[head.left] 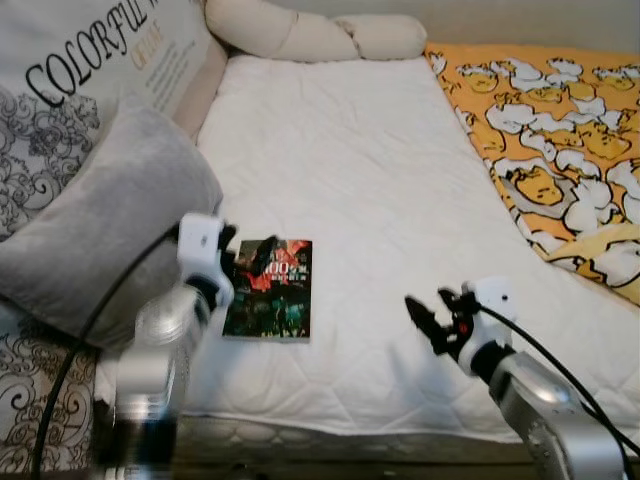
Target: Clean up the room
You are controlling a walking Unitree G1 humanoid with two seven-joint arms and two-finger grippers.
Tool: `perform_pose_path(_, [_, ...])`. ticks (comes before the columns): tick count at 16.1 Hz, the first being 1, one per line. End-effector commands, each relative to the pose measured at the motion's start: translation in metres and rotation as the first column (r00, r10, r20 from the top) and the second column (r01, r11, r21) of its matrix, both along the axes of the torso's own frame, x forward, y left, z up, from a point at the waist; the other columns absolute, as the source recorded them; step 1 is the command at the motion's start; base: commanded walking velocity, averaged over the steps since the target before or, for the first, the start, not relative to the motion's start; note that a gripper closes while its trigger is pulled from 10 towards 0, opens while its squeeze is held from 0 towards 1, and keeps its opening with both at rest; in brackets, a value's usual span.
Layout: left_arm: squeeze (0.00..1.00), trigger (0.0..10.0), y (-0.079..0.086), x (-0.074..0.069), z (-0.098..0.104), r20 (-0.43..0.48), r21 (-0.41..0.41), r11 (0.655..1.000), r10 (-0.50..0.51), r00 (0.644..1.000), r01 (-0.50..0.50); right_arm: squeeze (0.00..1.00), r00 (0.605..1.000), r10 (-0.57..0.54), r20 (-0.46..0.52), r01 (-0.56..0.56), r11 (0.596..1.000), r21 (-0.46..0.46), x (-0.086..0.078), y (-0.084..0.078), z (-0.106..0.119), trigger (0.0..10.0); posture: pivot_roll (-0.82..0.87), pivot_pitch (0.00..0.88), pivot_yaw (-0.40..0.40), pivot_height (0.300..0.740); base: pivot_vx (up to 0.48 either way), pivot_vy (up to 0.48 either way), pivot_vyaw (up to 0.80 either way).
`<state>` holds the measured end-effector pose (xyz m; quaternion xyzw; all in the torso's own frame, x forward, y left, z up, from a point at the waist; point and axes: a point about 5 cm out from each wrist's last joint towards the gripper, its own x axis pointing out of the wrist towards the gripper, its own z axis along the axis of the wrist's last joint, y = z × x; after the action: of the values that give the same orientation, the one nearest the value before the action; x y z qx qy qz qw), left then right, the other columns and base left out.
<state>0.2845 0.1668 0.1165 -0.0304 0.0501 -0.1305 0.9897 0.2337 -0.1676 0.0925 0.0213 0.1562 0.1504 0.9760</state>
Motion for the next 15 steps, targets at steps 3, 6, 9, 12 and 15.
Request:
perform_pose_path(3, [0.00, 10.0, 0.012, -0.023, -0.002, -0.017, 0.063, 0.993, 0.101, 0.995, -0.099, 0.00, 0.999, -0.033, 0.043, 0.035, 0.999, -0.037, -0.003, 0.000, 0.005, 10.0, -0.08, 0.000, -0.025, 0.740, 0.000, 0.000, 0.00])
perform_pose_path(6, [0.00, 10.0, 0.016, -0.052, -0.003, -0.032, 0.161, 0.978, 0.142, 0.989, -0.135, 0.00, 0.998, -0.045, 0.039, 0.046, 0.999, -0.028, -0.007, 0.002, 0.000, 10.0, -0.06, 0.000, -0.039, 0.740, 0.000, 0.000, 0.00])
perform_pose_path(9, [0.00, 10.0, 0.016, -0.059, 0.001, -0.021, 0.190, 0.969, 0.167, 0.986, -0.160, 0.00, 0.996, -0.079, 0.041, 0.079, 0.997, -0.011, -0.005, 0.000, 0.001, 10.0, -0.04, 0.000, -0.054, 0.740, 0.000, 0.000, 0.00])
perform_pose_path(12, [0.00, 10.0, 0.020, -0.062, 0.000, -0.055, 0.192, 0.961, 0.214, 0.975, -0.200, 0.00, 0.997, -0.062, 0.041, 0.061, 0.998, 0.021, -0.008, 0.007, -0.002, 10.0, -0.04, 0.000, -0.059, 0.740, 0.000, -0.194, 0.00])
perform_pose_path(15, [0.00, 10.0, 0.021, -0.059, 0.003, -0.047, 0.202, 0.960, 0.210, 0.977, -0.196, 0.00, 0.997, -0.072, 0.041, 0.072, 0.997, 0.002, -0.008, 0.007, -0.004, 10.0, -0.05, 0.000, -0.049, 0.740, 0.000, -0.314, 0.00])
